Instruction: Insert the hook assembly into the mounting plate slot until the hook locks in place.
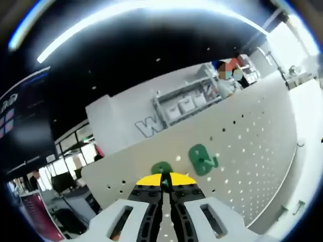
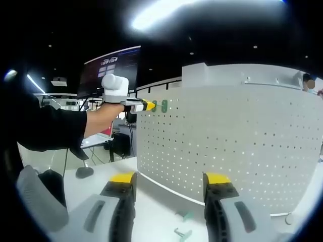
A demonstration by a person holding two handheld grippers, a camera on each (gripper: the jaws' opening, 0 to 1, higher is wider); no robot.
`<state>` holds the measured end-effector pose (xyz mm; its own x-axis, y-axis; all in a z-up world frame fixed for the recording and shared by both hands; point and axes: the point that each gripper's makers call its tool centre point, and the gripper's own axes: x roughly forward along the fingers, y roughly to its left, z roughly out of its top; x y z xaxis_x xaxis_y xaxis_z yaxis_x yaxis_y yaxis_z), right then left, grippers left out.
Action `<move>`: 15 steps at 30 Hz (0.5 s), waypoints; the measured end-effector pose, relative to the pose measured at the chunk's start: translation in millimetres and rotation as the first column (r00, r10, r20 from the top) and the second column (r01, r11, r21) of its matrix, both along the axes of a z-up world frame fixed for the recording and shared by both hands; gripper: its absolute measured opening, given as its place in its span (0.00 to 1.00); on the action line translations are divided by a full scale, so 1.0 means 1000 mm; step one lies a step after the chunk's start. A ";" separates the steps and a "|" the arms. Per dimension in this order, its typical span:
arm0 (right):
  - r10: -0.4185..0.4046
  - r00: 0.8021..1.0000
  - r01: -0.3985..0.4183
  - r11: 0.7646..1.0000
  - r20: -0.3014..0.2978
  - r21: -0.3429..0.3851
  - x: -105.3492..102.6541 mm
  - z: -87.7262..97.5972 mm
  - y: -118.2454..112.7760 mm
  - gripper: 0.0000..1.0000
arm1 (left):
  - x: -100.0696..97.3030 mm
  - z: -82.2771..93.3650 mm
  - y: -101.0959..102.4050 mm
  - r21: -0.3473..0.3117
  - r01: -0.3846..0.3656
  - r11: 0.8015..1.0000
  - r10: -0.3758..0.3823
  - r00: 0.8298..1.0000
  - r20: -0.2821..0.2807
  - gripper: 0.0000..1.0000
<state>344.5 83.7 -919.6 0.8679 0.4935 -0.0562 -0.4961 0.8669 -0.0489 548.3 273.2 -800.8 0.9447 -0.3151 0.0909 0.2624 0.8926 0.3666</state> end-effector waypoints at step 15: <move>0.004 1.000 -0.004 1.000 -0.001 0.001 0.000 0.000 0.001 0.51 | 0.002 -0.010 0.005 -0.243 0.023 0.970 -0.035 0.998 -0.043 0.07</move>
<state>344.4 84.4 -919.1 0.8661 0.4967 -0.0561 -0.4992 0.8652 -0.0473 550.0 278.6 -810.7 0.9405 -0.3163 0.1237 0.3012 0.9451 0.1270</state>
